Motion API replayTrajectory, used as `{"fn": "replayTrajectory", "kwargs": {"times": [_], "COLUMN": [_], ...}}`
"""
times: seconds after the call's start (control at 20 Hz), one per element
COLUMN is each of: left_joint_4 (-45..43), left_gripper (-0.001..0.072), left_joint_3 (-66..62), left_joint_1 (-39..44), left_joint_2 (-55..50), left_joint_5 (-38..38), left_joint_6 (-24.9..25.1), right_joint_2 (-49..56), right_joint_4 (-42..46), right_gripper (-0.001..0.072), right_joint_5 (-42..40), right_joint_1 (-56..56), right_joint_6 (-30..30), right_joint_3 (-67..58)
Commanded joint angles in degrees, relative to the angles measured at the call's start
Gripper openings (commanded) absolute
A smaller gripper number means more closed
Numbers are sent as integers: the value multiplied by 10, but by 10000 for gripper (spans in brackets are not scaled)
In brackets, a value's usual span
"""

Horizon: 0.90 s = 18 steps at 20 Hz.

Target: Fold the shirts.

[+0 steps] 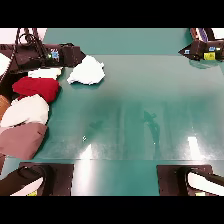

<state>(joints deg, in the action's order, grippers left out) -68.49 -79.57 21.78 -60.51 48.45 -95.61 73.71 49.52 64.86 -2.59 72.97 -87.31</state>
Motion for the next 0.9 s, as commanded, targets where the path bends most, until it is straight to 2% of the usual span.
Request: {"fn": "replayTrajectory", "kwargs": {"times": [0.0,0.75,0.85], "left_joint_4": [0,-1,-38], "left_gripper": [23,23,23], "left_joint_3": [0,0,0], "left_joint_1": [0,0,0], "left_joint_2": [0,0,0], "left_joint_5": [0,-15,-21], "left_joint_6": [0,2,43], "right_joint_2": [0,0,0], "right_joint_4": [0,-1,-1], "right_gripper": [16,16,16], "right_joint_5": [0,1,1], "right_joint_1": [0,0,0], "right_joint_6": [0,0,0], "right_joint_3": [-1,-1,-1]}}
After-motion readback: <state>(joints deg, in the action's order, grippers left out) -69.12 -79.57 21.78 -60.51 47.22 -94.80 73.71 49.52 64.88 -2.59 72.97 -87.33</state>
